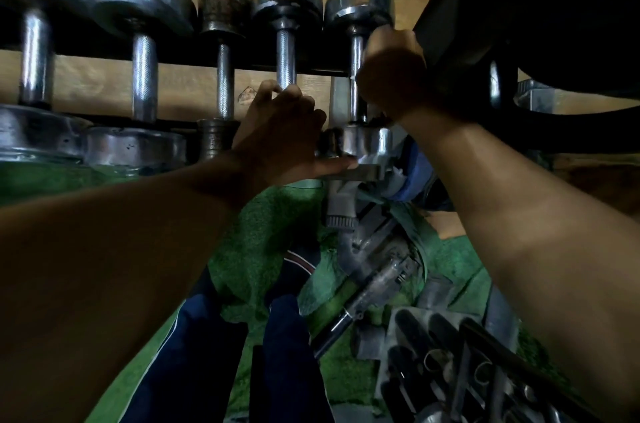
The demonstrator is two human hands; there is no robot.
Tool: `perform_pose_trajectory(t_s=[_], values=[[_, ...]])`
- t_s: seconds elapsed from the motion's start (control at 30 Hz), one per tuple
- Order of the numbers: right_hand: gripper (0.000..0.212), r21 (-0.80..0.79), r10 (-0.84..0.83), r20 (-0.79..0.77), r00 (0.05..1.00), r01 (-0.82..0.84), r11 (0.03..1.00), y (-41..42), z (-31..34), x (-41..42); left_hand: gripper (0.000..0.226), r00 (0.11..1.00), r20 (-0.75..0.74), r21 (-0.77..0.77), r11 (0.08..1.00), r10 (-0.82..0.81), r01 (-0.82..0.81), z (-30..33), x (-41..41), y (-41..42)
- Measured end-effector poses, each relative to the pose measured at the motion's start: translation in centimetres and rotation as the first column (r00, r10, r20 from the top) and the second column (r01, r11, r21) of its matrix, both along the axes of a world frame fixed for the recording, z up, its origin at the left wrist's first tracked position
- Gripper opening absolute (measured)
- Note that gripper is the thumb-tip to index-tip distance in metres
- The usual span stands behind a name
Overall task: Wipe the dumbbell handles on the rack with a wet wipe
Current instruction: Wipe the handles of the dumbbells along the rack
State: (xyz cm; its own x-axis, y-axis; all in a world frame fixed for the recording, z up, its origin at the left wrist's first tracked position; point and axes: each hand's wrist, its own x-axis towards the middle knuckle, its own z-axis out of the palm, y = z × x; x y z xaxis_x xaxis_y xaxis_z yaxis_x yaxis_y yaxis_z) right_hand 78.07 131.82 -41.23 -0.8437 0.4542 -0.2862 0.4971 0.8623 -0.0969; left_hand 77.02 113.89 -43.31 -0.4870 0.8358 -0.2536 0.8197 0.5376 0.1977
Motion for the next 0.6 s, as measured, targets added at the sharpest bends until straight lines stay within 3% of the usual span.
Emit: perform_pose_trajectory(t_s=[0.17, 0.23, 0.3, 0.33, 0.4, 0.47, 0.6], values=[[0.028, -0.012, 0.113, -0.079, 0.99, -0.114, 0.993, -0.2, -0.2, 0.0, 0.081, 0.987, -0.154, 0.021, 0.998, -0.049, 0.053, -0.5, -0.4, -0.2], [0.023, -0.051, 0.185, 0.067, 0.98, -0.182, 0.982, -0.2, -0.6, -0.7, 0.079, 0.984, -0.173, 0.046, 0.997, -0.049, 0.058, -0.9, -0.3, -0.3], [0.041, 0.055, 0.238, 0.097, 0.967, -0.243, 0.968, -0.2, -0.1, -0.4, 0.08, 0.982, -0.184, 0.058, 0.996, -0.05, 0.062, -1.2, -0.2, -0.2], [0.047, 0.084, 0.226, 0.087, 0.97, -0.233, 0.969, -0.3, -0.3, -0.4, 0.082, 0.982, -0.183, 0.05, 0.997, -0.052, 0.062, -1.5, -0.2, -0.3], [0.036, 0.11, 0.235, 0.09, 0.968, -0.244, 0.963, -0.1, -0.6, -0.1, 0.089, 0.982, -0.183, 0.028, 0.998, -0.049, 0.055, -1.7, -0.3, -0.3], [0.032, 0.013, 0.169, 0.117, 0.979, -0.171, 0.985, 0.1, -0.4, 0.3, 0.091, 0.981, -0.187, 0.035, 0.998, -0.052, 0.059, -1.7, -0.3, -0.3], [0.024, -0.008, 0.106, 0.14, 0.984, -0.106, 0.994, 0.2, -0.6, 1.8, 0.094, 0.98, -0.191, 0.021, 0.998, -0.058, 0.063, -1.8, -0.3, -0.2]])
